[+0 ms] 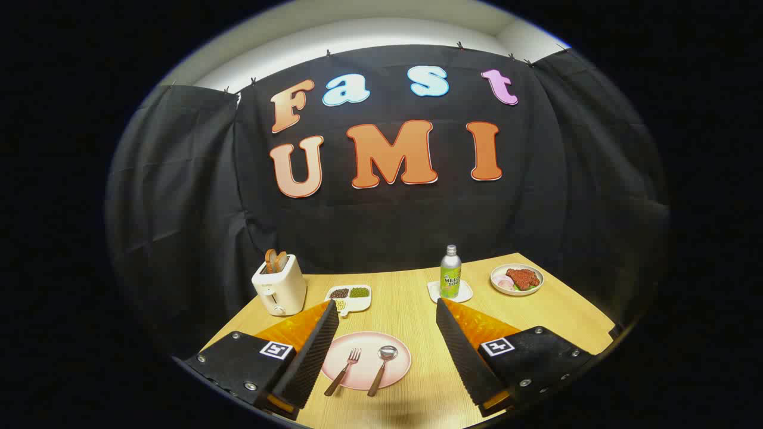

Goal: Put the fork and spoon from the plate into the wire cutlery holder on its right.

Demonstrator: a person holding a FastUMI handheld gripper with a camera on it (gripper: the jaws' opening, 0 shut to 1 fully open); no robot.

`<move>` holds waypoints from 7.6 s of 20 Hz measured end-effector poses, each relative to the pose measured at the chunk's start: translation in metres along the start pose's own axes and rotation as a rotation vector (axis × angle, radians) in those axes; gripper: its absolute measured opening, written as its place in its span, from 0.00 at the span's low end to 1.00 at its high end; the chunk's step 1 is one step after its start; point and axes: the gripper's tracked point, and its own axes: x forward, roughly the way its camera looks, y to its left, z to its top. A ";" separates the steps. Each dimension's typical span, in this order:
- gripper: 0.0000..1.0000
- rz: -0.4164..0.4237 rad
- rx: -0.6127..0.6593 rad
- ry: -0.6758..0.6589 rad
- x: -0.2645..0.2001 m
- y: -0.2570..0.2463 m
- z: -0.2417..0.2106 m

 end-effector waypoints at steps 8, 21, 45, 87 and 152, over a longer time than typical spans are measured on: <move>0.98 -0.005 -0.004 -0.006 -0.003 0.003 0.001; 0.98 -0.008 -0.016 0.000 0.002 0.010 0.001; 0.98 -0.022 -0.177 0.270 0.079 0.028 -0.138; 0.01 -0.041 -0.231 0.558 0.088 -0.009 -0.182; 0.21 -0.037 -0.352 1.099 0.071 -0.207 -0.148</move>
